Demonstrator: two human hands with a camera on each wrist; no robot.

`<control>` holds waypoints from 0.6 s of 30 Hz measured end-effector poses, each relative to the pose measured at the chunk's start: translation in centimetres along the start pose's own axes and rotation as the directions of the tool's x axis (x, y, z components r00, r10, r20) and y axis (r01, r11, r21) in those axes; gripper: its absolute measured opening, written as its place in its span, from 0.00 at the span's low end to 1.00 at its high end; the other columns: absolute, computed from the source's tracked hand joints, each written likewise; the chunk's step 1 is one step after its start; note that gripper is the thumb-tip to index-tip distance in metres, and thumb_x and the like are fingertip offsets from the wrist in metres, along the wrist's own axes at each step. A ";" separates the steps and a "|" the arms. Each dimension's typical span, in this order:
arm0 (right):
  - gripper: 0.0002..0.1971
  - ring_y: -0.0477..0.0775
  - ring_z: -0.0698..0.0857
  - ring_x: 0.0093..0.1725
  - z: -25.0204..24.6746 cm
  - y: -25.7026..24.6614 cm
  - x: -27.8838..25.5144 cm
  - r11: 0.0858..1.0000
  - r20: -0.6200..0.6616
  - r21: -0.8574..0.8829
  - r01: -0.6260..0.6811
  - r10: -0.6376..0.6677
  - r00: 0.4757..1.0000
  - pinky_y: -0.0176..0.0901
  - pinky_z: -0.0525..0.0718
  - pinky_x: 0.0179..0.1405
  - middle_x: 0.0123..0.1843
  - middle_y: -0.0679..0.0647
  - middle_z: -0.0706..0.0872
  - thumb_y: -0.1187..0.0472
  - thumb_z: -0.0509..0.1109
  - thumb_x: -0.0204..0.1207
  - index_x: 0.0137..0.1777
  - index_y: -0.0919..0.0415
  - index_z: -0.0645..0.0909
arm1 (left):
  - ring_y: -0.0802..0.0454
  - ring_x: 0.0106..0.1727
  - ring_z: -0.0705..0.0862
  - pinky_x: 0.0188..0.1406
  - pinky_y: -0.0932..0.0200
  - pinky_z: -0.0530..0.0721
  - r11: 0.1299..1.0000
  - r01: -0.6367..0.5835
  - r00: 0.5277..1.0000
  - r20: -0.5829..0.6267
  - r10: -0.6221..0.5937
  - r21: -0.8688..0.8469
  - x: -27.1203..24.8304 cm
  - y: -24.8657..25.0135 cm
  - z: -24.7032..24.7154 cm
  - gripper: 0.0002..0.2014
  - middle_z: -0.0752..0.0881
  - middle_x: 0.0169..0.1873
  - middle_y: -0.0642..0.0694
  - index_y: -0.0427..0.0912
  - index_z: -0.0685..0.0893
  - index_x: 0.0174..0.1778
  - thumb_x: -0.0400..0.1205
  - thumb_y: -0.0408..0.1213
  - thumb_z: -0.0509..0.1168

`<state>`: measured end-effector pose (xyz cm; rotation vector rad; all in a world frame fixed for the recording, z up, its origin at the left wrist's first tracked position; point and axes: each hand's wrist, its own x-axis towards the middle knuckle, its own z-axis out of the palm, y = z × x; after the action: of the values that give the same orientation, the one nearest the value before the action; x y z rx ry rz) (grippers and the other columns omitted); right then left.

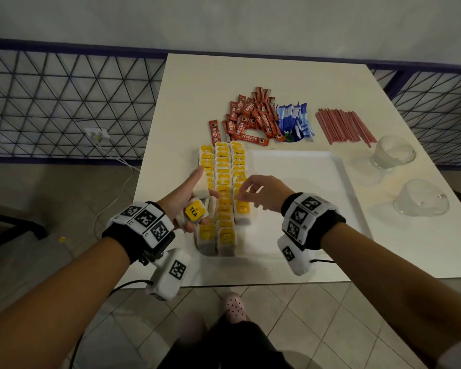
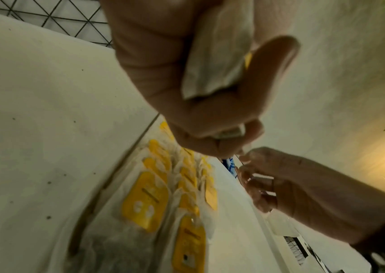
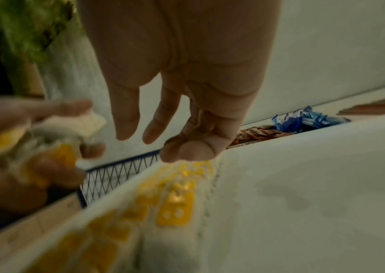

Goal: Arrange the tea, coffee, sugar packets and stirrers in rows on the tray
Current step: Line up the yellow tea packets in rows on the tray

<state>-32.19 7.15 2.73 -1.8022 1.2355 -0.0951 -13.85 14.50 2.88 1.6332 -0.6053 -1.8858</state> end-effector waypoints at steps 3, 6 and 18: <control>0.10 0.45 0.79 0.32 -0.4 -1.6 -0.1 0.989 0.056 0.150 0.006 -0.014 0.998 0.33 0.77 0.29 0.37 0.47 0.80 0.54 0.70 0.76 0.54 0.56 0.80 | 0.54 0.15 0.75 0.13 0.74 0.64 1.000 0.020 0.999 0.029 -0.020 0.008 0.0 0.3 0.6 0.37 0.79 0.20 0.44 0.43 0.81 0.47 0.74 0.73 0.44; 0.19 0.43 0.80 0.37 -0.4 -3.0 0.0 0.987 0.142 0.164 0.005 -0.029 0.989 0.32 0.79 0.35 0.41 0.46 0.80 0.55 0.67 0.78 0.68 0.58 0.75 | 0.50 0.24 0.80 0.19 0.64 0.78 0.988 0.025 0.999 0.031 -0.030 0.153 -0.4 0.5 1.5 0.43 0.81 0.30 0.41 0.44 0.84 0.52 0.69 0.77 0.43; 0.10 0.40 0.78 0.24 -1.1 -3.4 0.3 0.972 -0.002 0.235 0.001 -0.001 1.000 0.32 0.77 0.25 0.31 0.51 0.78 0.62 0.70 0.76 0.35 0.56 0.73 | 0.51 0.21 0.70 0.18 0.69 0.61 0.939 -0.085 0.985 -0.113 0.129 0.334 -1.1 0.3 0.6 0.25 0.78 0.30 0.41 0.48 0.84 0.40 0.69 0.68 0.61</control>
<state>-30.27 6.47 5.70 -1.5973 1.1727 -0.2341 -14.28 14.95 3.97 1.8730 -0.9726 -1.6462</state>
